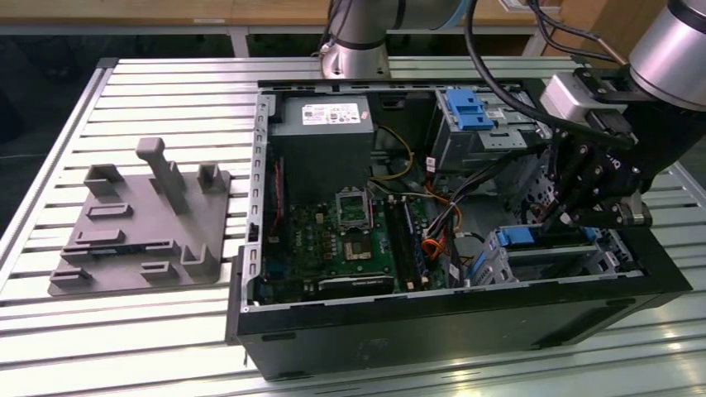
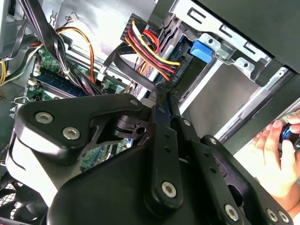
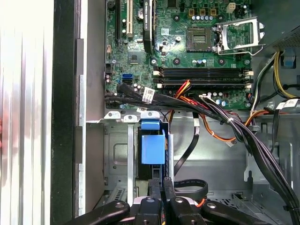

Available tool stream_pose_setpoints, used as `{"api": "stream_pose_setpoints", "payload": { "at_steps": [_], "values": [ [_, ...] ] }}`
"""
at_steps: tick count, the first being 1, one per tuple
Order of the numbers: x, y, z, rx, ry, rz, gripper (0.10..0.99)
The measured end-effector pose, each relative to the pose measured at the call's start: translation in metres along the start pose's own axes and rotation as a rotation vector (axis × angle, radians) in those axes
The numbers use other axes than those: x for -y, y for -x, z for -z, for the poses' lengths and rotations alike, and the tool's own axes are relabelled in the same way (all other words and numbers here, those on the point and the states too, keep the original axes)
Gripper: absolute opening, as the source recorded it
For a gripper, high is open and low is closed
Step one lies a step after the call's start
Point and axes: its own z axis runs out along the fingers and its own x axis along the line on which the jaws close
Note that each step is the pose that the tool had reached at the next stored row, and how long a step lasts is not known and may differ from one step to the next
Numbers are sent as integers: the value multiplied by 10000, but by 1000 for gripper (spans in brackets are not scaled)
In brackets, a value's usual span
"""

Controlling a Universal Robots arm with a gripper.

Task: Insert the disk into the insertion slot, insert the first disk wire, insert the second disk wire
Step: 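Insert the second disk wire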

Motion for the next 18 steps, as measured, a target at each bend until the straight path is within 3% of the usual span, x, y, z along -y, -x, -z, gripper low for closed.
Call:
{"api": "stream_pose_setpoints", "payload": {
  "at_steps": [18],
  "values": [
    [6, 0, -69, -5, 1, -1, 145]
  ]
}}
